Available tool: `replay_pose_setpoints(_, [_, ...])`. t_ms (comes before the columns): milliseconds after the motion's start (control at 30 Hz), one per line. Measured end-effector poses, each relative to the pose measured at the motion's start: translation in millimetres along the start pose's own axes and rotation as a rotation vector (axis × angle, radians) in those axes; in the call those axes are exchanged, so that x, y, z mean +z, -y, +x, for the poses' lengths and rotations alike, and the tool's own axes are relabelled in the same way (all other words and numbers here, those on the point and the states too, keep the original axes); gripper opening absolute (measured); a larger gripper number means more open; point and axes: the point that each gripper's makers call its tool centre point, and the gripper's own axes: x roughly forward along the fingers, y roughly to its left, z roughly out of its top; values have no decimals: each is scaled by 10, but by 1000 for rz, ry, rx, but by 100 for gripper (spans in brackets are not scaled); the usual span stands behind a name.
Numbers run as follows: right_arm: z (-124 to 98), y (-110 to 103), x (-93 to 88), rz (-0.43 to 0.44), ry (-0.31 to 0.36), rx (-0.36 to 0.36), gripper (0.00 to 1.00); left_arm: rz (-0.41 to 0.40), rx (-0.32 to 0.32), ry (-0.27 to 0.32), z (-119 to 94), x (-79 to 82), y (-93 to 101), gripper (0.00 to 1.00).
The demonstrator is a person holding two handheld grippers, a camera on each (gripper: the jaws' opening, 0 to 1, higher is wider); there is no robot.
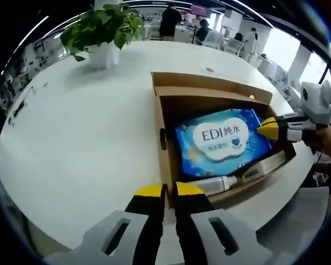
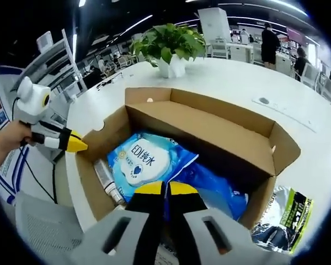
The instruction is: Operate the shoe box by opening the lid, removing the specified soft item, and placing it in the target area until the item is outside and the box remains undamaged.
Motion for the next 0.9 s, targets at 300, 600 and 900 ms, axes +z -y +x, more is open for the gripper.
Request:
replay_pose_setpoints(300, [-121,42,16,-17,22,-15,0,8,7,-5,-3,1,7,3])
replay_pose_setpoints(600, [-230,146,12,-14,41,-34,0,10,12,-10,-7,-1,5,3])
replay_pose_setpoints(900, [-257,235,-84,-1,30,-49,0,46,20,-30,-3,3,17,3])
